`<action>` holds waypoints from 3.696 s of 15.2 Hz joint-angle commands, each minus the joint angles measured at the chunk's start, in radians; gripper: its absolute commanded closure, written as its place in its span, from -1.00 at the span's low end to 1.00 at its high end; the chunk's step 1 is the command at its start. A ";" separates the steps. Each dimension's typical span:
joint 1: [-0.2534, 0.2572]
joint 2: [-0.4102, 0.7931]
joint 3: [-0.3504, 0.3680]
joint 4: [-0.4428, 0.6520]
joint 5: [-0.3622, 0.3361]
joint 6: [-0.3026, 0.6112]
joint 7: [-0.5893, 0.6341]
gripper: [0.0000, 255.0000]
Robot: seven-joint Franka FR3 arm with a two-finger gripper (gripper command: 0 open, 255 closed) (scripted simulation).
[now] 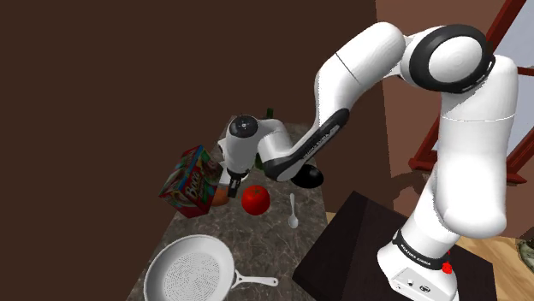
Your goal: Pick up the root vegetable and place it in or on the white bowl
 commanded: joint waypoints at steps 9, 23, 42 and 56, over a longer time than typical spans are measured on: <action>0.105 0.276 -0.082 0.220 -0.226 0.027 0.093 -1.00; 0.104 0.335 -0.102 0.262 -0.251 0.049 0.105 1.00; 0.069 0.209 -0.053 0.209 -0.164 -0.004 0.005 1.00; 0.016 0.083 -0.007 0.179 -0.057 -0.060 -0.130 1.00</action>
